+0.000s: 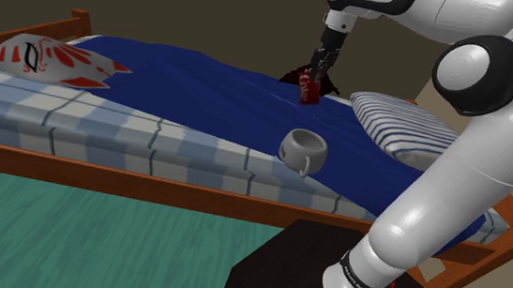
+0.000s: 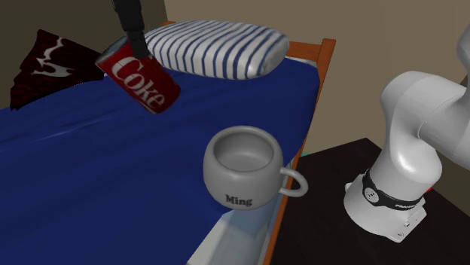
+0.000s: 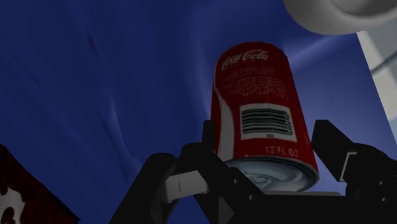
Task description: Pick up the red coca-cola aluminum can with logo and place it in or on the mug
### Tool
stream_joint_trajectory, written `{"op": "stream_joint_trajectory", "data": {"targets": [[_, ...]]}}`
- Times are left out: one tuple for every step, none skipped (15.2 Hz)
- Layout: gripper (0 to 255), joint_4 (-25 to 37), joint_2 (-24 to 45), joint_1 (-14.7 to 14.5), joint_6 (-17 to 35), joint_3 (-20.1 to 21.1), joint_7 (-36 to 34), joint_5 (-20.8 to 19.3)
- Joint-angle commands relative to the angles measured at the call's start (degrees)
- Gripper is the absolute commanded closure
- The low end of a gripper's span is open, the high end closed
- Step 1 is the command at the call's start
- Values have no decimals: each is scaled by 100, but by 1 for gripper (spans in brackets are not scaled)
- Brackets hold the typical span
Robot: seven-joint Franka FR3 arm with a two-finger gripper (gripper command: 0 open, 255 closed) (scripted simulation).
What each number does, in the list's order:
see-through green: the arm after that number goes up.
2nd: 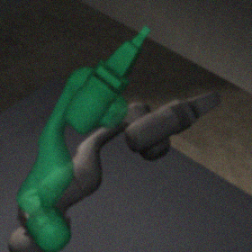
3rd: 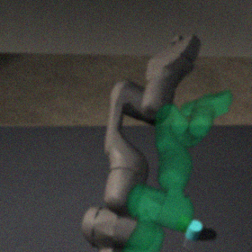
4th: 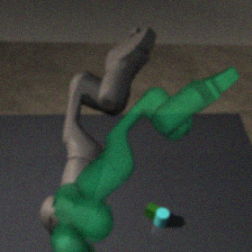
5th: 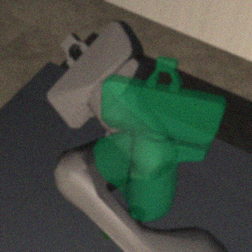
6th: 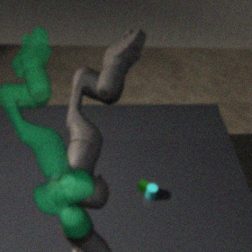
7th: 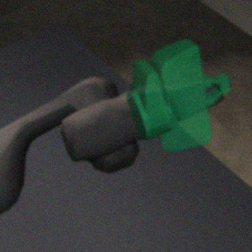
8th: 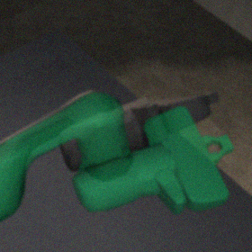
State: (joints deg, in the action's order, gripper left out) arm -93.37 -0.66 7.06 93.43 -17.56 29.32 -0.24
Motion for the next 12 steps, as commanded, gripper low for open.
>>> {"op": "stream_joint_trajectory", "data": {"targets": [[255, 213, 38, 6, -175, -6, 14, 12], [255, 231, 41, 6, -190, -7, 14, 13], [255, -1, -196, -34, -185, 36, -72, -58], [255, -223, -430, -71, -188, 81, -159, -124], [255, -432, -658, -102, -199, 131, -246, -185], [255, -631, -882, -130, -218, 182, -334, -240], [255, -820, -1103, -153, -244, 237, -420, -289], [255, -1000, -1318, -171, -278, 296, -506, -332], [255, -1170, -1530, -186, -318, 357, -590, -368], [255, -1331, -1739, -199, -364, 420, -674, -399], [255, -1484, -1944, -209, -416, 484, -756, -423], [255, -1629, -2145, -217, -474, 551, -836, -441]]}}
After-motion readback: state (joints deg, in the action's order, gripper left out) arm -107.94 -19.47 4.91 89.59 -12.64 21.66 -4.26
